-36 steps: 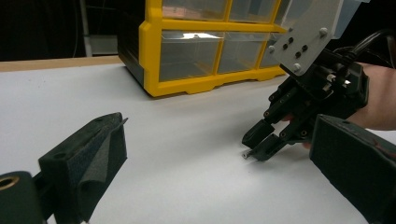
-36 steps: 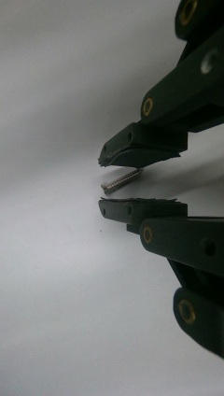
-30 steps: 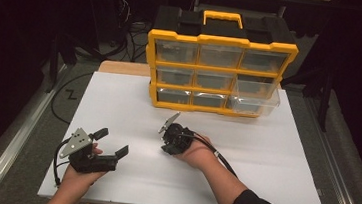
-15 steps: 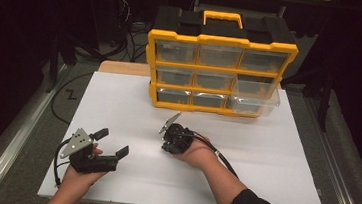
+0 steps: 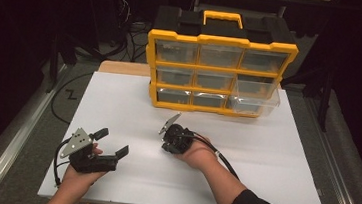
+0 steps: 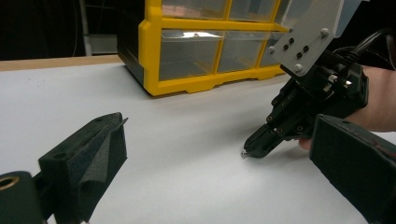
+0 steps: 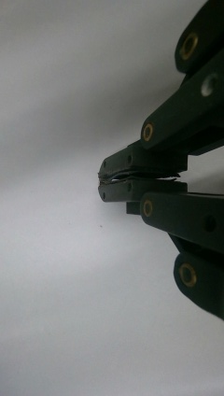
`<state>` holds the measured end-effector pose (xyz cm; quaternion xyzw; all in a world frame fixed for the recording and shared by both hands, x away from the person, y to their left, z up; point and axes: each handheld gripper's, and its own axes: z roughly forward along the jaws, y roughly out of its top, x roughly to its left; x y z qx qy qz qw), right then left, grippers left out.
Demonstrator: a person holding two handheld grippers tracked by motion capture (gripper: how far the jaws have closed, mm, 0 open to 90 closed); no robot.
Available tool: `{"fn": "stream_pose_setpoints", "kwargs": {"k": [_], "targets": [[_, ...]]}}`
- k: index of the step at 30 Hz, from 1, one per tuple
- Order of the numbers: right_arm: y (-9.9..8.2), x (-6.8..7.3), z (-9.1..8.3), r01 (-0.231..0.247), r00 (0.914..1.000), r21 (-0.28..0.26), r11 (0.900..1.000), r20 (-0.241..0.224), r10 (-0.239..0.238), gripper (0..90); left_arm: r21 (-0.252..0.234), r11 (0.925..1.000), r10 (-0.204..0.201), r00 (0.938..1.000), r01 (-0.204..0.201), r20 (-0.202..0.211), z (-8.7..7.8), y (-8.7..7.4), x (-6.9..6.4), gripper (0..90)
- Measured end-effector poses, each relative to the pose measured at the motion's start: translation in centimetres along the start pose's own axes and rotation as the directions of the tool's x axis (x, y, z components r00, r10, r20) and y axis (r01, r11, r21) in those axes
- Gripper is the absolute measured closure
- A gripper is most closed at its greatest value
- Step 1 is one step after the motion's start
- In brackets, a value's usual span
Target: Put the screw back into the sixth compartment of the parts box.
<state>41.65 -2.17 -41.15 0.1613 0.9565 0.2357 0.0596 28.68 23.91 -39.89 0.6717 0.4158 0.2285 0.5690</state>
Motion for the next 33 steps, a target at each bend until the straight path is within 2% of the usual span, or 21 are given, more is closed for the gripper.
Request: {"fn": "stream_pose_setpoints", "kwargs": {"k": [8, 14, 17, 33], "targets": [[-0.9, 0.0, -1.2, 0.009, 0.9999, 0.016, 0.9998, 0.013, -0.009, 90.0, 0.0, 1.0, 0.0, 1.0, 0.0, 0.0, 0.0, 0.0, 0.0, 4.5], [-2.0, 0.1, -2.3, -0.017, 0.9995, 0.014, 0.9997, 0.027, 0.017, 90.0, 0.001, 1.0, 0.001, 1.0, -0.001, 0.0, 0.1, 0.0, -0.1, 4.5], [-2.7, 0.1, -2.9, -0.013, 0.9993, 0.014, 0.9998, 0.036, 0.012, 90.0, 0.002, 1.0, 0.003, 1.0, -0.003, 0.001, 0.2, 0.0, -0.1, 4.5], [-7.0, 0.5, -6.2, -0.052, 0.9961, 0.018, 0.9985, 0.072, 0.05, 89.9, 0.009, 0.9999, 0.014, 0.9999, -0.014, -0.001, 0.3, -0.1, -0.2, 4.5]]}}
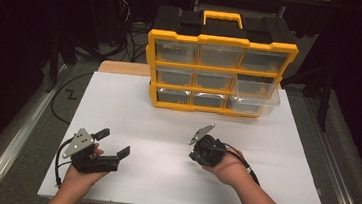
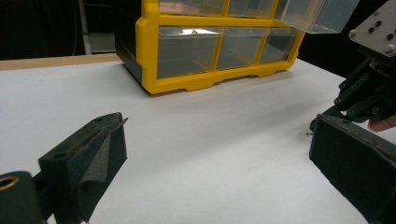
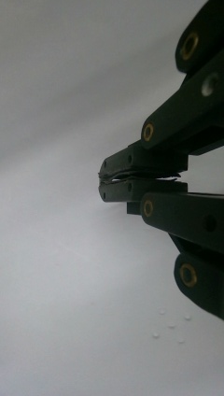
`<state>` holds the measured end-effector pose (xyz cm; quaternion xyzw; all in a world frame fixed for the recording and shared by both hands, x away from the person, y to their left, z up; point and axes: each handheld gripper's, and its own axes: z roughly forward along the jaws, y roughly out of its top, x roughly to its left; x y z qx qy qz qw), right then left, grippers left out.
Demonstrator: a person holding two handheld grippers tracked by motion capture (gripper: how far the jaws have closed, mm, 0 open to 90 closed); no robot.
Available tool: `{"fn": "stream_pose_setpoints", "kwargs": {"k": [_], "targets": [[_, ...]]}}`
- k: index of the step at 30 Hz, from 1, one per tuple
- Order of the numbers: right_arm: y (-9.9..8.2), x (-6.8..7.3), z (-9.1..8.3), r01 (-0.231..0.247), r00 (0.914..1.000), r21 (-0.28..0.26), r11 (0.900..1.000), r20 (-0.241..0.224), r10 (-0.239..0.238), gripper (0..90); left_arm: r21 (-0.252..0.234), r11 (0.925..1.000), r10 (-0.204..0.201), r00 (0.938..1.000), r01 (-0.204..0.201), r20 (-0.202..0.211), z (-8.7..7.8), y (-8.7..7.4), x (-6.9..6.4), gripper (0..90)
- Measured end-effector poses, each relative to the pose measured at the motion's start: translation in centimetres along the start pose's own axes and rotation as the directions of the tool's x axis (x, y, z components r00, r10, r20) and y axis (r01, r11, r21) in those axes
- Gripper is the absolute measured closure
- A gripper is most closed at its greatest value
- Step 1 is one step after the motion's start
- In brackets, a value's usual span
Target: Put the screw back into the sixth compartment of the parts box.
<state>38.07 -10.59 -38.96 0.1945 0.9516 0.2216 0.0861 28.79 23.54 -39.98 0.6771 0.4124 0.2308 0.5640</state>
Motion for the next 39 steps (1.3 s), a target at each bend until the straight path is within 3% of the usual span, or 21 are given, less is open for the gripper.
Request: {"fn": "stream_pose_setpoints", "kwargs": {"k": [18, 28, 39], "targets": [[-5.5, -1.3, -2.5, -0.074, 0.9962, 0.008, 0.9972, 0.045, 0.074, 89.9, 0.001, 1.0, 0.003, 1.0, -0.003, 0.003, 0.1, 0.0, 0.0, 4.5], [-8.5, -2.2, -3.5, -0.136, 0.9882, 0.028, 0.9903, 0.075, 0.134, 89.9, 0.002, 1.0, 0.007, 1.0, -0.007, 0.003, 0.1, 0.0, -0.1, 4.5], [-10.9, -2.8, -4.8, -0.172, 0.9804, 0.034, 0.9845, 0.104, 0.168, 89.9, 0.003, 1.0, 0.008, 1.0, -0.008, 0.004, 0.2, 0.0, -0.1, 4.5]]}}
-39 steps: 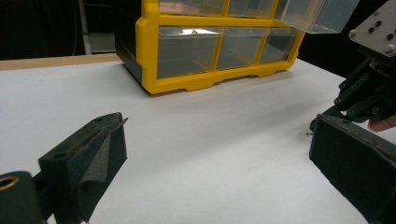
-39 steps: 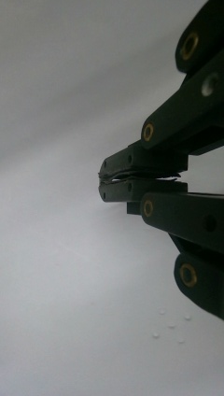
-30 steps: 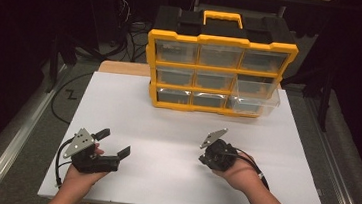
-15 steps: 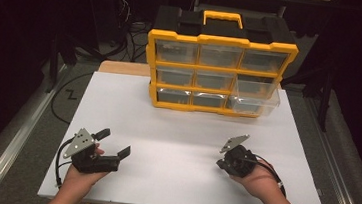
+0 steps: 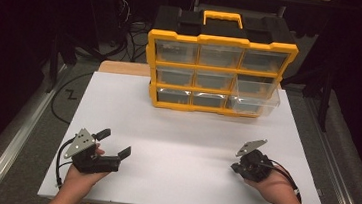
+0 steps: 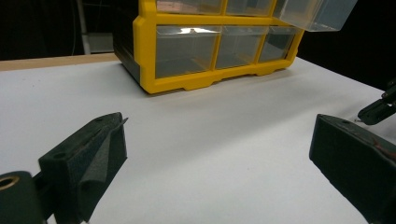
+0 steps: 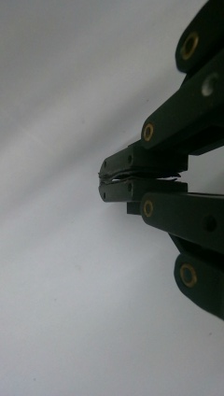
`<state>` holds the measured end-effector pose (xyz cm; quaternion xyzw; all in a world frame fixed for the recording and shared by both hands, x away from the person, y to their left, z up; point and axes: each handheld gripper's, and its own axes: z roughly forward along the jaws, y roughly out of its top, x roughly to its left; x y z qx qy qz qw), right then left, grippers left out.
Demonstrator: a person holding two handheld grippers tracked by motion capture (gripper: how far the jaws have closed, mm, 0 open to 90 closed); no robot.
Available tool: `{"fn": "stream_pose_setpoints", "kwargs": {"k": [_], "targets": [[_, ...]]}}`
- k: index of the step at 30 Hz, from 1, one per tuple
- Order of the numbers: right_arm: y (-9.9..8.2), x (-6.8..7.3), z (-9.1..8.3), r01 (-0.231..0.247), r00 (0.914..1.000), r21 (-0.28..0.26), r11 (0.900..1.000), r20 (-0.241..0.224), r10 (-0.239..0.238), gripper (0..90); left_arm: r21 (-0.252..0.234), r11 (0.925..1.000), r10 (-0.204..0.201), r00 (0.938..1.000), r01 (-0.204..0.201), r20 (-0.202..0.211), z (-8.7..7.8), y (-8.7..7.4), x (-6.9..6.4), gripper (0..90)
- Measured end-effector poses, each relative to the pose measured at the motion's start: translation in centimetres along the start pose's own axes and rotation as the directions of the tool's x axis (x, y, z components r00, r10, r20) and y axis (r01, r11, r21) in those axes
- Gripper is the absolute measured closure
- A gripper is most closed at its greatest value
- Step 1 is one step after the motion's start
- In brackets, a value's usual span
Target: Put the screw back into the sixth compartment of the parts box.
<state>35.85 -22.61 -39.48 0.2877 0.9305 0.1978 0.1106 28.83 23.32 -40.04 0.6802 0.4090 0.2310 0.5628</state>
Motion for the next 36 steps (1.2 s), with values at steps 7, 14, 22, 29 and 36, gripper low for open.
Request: {"fn": "stream_pose_setpoints", "kwargs": {"k": [7, 14, 22, 29, 36], "targets": [[-0.7, -0.2, -0.1, -0.005, 1.0, -0.002, 1.0, -0.002, 0.005, 89.9, -0.001, 1.0, -0.003, 1.0, 0.003, 0.002, 0.1, 0.0, 0.0, 4.5], [-0.3, -0.2, -0.2, 0.001, 1.0, 0.003, 1.0, -0.004, -0.001, 89.9, 0.002, 1.0, -0.004, 1.0, 0.004, 0.001, 0.1, 0.0, 0.0, 4.5], [0.4, -0.2, -0.7, 0.016, 0.9999, 0.008, 0.9998, -0.003, -0.016, 89.9, 0.004, 1.0, -0.001, 1.0, 0.001, 0.001, 0.0, 0.0, 0.1, 4.5], [1.1, -0.6, -1.8, 0.013, 0.9999, 0.012, 0.9998, 0.0, -0.013, 89.9, 0.003, 1.0, -0.003, 1.0, 0.003, 0.001, 0.0, 0.0, 0.1, 4.5], [1.7, -1.1, -2.8, 0.021, 0.9997, 0.011, 0.9997, 0.009, -0.021, 89.9, 0.001, 1.0, -0.004, 1.0, 0.004, 0.0, 0.0, 0.0, 0.1, 4.5]]}}
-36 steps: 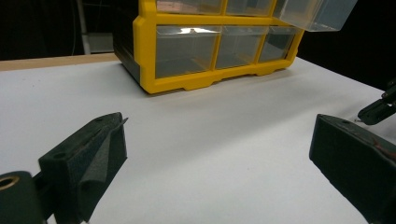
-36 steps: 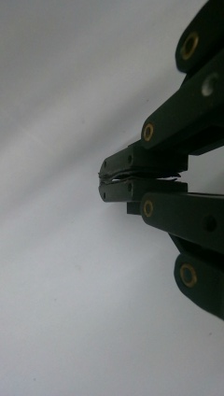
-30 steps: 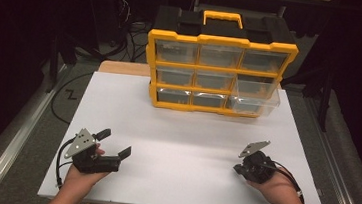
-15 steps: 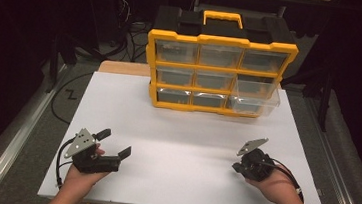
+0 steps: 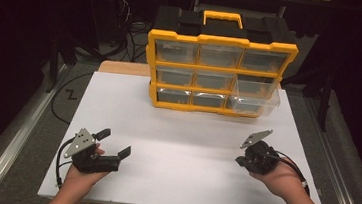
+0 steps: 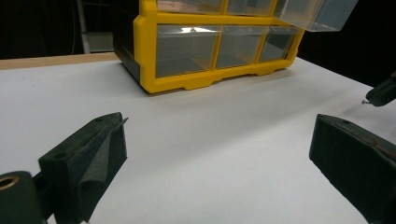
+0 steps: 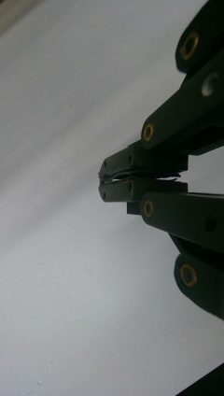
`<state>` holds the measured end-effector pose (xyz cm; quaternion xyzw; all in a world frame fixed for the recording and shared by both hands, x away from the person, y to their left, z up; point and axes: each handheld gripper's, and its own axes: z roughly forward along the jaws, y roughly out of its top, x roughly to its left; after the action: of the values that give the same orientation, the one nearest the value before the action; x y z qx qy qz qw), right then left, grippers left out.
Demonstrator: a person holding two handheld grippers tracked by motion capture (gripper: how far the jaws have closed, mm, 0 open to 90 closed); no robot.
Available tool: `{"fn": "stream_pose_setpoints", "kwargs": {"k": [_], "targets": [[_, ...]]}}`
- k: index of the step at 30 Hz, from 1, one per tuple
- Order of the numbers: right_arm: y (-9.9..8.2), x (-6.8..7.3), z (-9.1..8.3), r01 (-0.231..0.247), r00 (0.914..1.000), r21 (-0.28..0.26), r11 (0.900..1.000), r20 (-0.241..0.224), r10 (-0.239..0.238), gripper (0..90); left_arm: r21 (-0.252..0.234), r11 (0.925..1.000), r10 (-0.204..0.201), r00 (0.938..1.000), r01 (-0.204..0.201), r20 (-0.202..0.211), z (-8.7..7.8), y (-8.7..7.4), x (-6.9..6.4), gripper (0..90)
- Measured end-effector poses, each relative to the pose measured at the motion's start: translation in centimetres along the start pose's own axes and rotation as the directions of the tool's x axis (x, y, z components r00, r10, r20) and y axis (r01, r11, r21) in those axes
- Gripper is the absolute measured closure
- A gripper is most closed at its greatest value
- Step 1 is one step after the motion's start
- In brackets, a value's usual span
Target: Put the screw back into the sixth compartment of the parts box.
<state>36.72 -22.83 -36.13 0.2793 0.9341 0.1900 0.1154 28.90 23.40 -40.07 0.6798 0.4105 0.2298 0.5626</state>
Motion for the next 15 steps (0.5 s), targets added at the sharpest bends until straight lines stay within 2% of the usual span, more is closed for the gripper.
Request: {"fn": "stream_pose_setpoints", "kwargs": {"k": [15], "targets": [[1.4, -1.0, -2.7, 0.008, 0.9995, -0.002, 1.0, 0.032, -0.008, 89.9, -0.005, 1.0, -0.005, 1.0, 0.005, 0.001, 0.0, 0.0, 0.0, 4.5]]}}
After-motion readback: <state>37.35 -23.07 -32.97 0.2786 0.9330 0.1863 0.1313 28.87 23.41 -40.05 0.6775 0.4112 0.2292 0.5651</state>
